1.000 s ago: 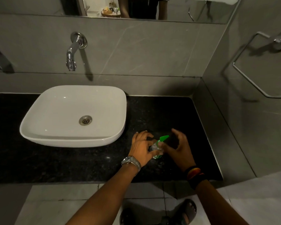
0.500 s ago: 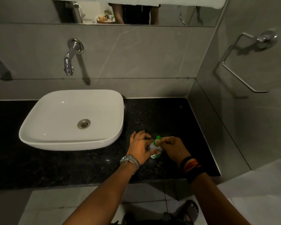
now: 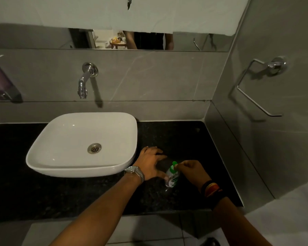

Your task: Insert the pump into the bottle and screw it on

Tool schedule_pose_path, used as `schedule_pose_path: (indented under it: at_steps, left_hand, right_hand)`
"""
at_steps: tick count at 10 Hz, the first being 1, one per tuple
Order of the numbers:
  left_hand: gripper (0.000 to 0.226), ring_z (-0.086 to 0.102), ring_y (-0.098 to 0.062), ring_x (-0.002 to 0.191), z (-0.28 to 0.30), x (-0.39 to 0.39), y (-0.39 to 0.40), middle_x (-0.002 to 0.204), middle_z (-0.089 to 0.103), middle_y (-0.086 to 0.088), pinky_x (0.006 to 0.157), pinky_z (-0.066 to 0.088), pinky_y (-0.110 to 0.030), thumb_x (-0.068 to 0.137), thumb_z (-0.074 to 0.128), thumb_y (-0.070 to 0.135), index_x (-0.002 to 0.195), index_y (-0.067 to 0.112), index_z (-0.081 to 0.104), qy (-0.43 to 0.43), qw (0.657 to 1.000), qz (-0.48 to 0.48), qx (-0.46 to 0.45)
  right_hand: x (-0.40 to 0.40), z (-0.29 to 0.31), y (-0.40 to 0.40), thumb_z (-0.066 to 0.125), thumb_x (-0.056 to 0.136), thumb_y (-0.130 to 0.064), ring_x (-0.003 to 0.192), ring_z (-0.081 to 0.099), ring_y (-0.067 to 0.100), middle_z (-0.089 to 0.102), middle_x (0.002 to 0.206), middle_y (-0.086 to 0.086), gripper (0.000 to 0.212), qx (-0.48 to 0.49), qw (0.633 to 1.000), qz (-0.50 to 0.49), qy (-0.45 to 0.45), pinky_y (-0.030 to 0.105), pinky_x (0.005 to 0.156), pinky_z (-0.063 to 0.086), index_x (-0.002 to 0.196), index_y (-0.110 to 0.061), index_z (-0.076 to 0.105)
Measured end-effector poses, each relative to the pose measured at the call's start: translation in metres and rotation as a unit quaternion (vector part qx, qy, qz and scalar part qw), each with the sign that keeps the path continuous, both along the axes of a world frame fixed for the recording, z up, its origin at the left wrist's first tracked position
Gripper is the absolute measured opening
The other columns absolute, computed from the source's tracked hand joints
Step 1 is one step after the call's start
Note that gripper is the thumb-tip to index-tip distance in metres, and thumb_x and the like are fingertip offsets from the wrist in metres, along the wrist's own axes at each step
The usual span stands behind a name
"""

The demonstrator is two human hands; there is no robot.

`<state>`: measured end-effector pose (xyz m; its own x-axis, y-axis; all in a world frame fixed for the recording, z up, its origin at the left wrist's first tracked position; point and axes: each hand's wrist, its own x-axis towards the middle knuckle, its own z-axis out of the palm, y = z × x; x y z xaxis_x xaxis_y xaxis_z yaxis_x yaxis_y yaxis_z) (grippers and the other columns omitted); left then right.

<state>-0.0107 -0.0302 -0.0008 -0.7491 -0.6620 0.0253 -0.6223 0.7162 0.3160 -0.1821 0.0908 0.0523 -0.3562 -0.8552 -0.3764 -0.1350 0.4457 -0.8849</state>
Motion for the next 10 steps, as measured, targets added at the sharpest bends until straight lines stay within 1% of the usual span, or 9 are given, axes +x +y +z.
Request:
schedule_pose_path:
  at_steps: [1, 2, 3, 4, 5, 7, 8, 9, 10]
  left_hand:
    - [0.087, 0.027, -0.026, 0.149, 0.004, 0.001, 0.003, 0.150, 0.049, 0.003, 0.124, 0.010, -0.053, 0.058, 0.071, 0.082, 0.131, 0.034, 0.064, -0.017, 1.000, -0.003, 0.011]
    - [0.073, 0.026, -0.025, 0.150, -0.004, -0.010, 0.021, 0.149, 0.050, 0.003, 0.125, 0.007, -0.051, 0.060, 0.076, 0.074, 0.115, 0.027, 0.074, -0.002, 1.000, 0.004, 0.009]
    - [0.057, 0.025, -0.025, 0.152, -0.010, -0.014, 0.029, 0.151, 0.049, 0.001, 0.125, 0.006, -0.050, 0.070, 0.078, 0.063, 0.110, 0.023, 0.076, 0.031, 0.999, 0.020, 0.015]
    - [0.050, 0.022, -0.024, 0.153, -0.007, -0.012, 0.027, 0.155, 0.044, 0.001, 0.126, 0.005, -0.050, 0.075, 0.077, 0.058, 0.109, 0.022, 0.077, 0.030, 0.999, 0.010, 0.014]
    - [0.048, 0.020, -0.023, 0.154, -0.006, -0.011, 0.025, 0.157, 0.042, 0.001, 0.126, 0.002, -0.050, 0.076, 0.077, 0.057, 0.109, 0.022, 0.077, 0.032, 0.999, -0.008, 0.003]
    - [0.046, 0.021, -0.024, 0.153, -0.008, -0.010, 0.023, 0.156, 0.042, 0.001, 0.126, 0.002, -0.052, 0.076, 0.075, 0.058, 0.109, 0.026, 0.079, 0.043, 0.999, -0.017, -0.011]
    - [0.047, 0.021, -0.024, 0.153, -0.008, -0.010, 0.023, 0.156, 0.042, 0.002, 0.125, 0.000, -0.053, 0.075, 0.073, 0.062, 0.108, 0.029, 0.078, 0.028, 0.999, -0.021, -0.013]
    - [0.059, 0.019, -0.025, 0.154, -0.008, -0.005, 0.017, 0.158, 0.039, 0.000, 0.125, -0.002, -0.054, 0.073, 0.069, 0.070, 0.117, 0.031, 0.073, -0.011, 0.999, -0.034, -0.032]
    - [0.083, 0.020, -0.027, 0.154, 0.010, 0.008, -0.004, 0.161, 0.036, -0.005, 0.126, 0.008, -0.056, 0.074, 0.062, 0.079, 0.138, 0.027, 0.058, -0.040, 0.998, -0.034, -0.046]
  right_hand:
    - [0.005, -0.004, 0.000, 0.070, 0.086, -0.010, 0.091, 0.073, 0.039, 0.072, 0.095, 0.037, 0.026, -0.017, 0.999, -0.025, 0.019, 0.051, 0.091, 0.056, 0.087, 0.016, 0.071]
    - [0.012, -0.007, 0.000, 0.071, 0.084, -0.012, 0.073, 0.059, 0.027, 0.063, 0.092, 0.047, 0.036, -0.033, 0.998, -0.021, 0.047, 0.058, 0.087, 0.054, 0.084, 0.023, 0.064]
    - [0.012, -0.009, 0.001, 0.070, 0.084, -0.014, 0.069, 0.051, 0.024, 0.057, 0.069, 0.035, 0.039, -0.035, 0.998, -0.021, 0.050, 0.058, 0.081, 0.054, 0.081, 0.024, 0.060]
    - [0.007, -0.008, 0.000, 0.070, 0.086, -0.011, 0.068, 0.053, 0.024, 0.055, 0.067, 0.021, 0.036, -0.040, 0.998, -0.001, 0.053, 0.056, 0.079, 0.054, 0.069, 0.019, 0.061]
    - [0.006, -0.007, 0.001, 0.069, 0.087, -0.011, 0.066, 0.056, 0.026, 0.057, 0.064, 0.021, 0.033, -0.060, 0.994, 0.022, 0.087, 0.056, 0.079, 0.053, 0.055, -0.002, 0.064]
    - [0.000, 0.000, -0.002, 0.073, 0.082, -0.008, 0.073, 0.063, 0.031, 0.062, 0.068, 0.016, 0.037, -0.034, 0.993, 0.049, 0.101, 0.055, 0.087, 0.056, 0.048, -0.019, 0.062]
    - [0.002, 0.009, -0.001, 0.069, 0.086, -0.007, 0.080, 0.066, 0.028, 0.067, 0.075, 0.018, 0.032, -0.014, 0.996, 0.064, 0.066, 0.054, 0.096, 0.055, 0.056, -0.015, 0.066]
    - [0.003, 0.019, 0.006, 0.070, 0.090, -0.013, 0.093, 0.069, 0.028, 0.074, 0.095, 0.025, 0.016, 0.006, 0.998, 0.062, 0.026, 0.051, 0.102, 0.053, 0.083, 0.001, 0.073]
    - [-0.010, 0.040, 0.025, 0.074, 0.086, -0.013, 0.102, 0.069, 0.024, 0.073, 0.114, 0.021, 0.026, -0.048, 0.998, -0.006, 0.040, 0.037, 0.095, 0.058, 0.110, -0.003, 0.072]
